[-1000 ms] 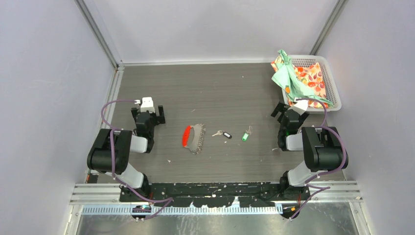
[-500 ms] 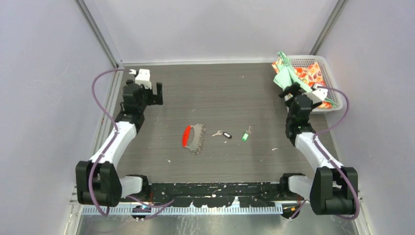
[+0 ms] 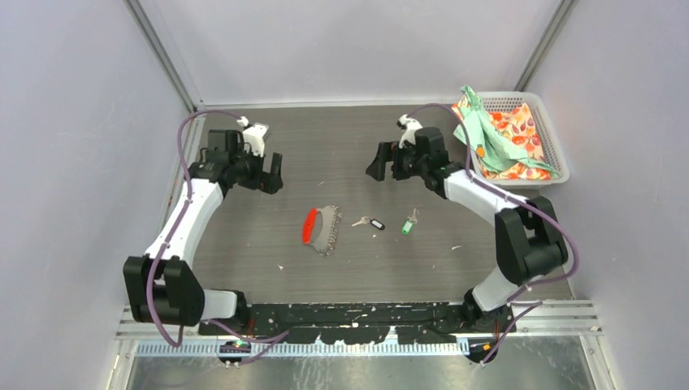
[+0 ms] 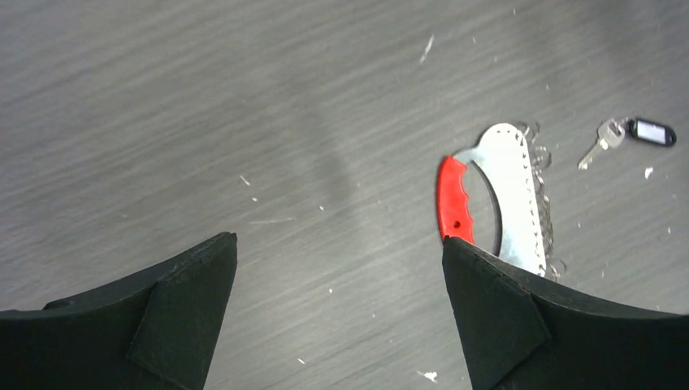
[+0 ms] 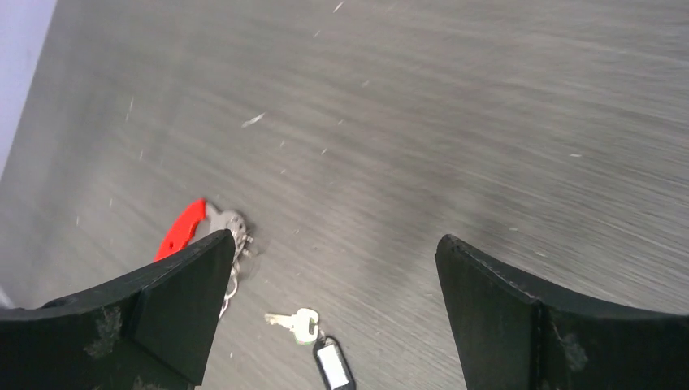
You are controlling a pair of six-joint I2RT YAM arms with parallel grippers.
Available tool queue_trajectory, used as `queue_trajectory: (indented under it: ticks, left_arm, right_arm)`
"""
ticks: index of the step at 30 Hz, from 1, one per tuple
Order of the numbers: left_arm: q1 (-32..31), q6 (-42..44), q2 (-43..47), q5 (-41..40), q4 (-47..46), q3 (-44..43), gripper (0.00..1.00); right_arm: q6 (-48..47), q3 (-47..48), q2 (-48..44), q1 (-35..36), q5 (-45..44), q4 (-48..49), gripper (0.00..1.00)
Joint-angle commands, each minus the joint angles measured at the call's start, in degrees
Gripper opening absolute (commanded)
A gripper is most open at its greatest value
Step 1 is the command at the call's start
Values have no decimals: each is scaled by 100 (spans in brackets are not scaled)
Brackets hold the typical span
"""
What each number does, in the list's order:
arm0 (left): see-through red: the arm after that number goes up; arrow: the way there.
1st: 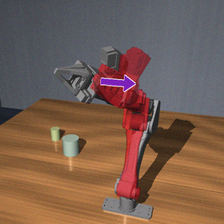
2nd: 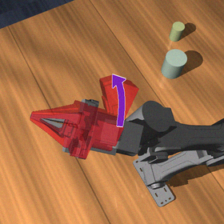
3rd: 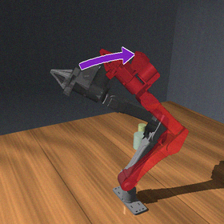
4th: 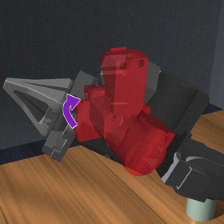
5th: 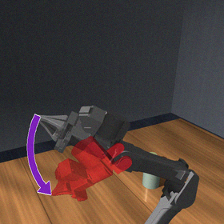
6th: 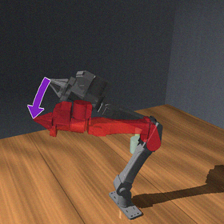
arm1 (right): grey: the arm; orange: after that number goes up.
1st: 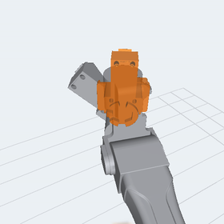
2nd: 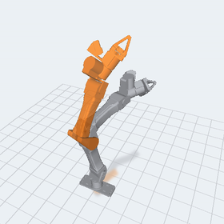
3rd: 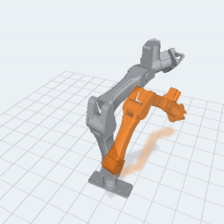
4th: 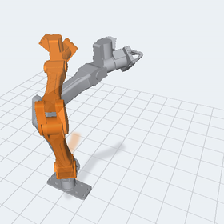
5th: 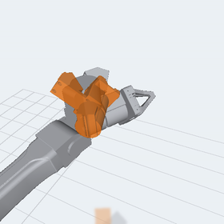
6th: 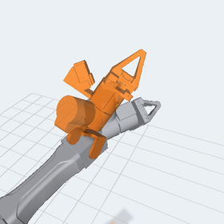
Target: Put the keys on the keyring
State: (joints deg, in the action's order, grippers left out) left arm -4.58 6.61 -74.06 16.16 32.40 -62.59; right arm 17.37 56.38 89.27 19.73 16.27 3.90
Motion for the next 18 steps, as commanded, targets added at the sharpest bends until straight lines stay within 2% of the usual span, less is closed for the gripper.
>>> queue_trajectory:
  ticks: [1,5,10,16,18]
  left_arm:
    - [35,209,-345,463,815,-373,100]
    - [44,192,-718,625,1034,-559,100]
    - [52,147,-864,670,1141,-610,99]
    - [79,209,-855,516,1134,-559,98]
    - [82,209,-883,523,1134,-556,97]
  right_arm:
    - [-810,669,499,172,1412,-676,100]
    - [-1489,1253,1142,537,1813,-1265,99]
    - [-2306,1923,1894,984,1784,-1956,88]
    - [-2379,2132,2351,1184,1717,-1775,78]
    - [-2427,2253,2487,1283,1667,-1756,78]
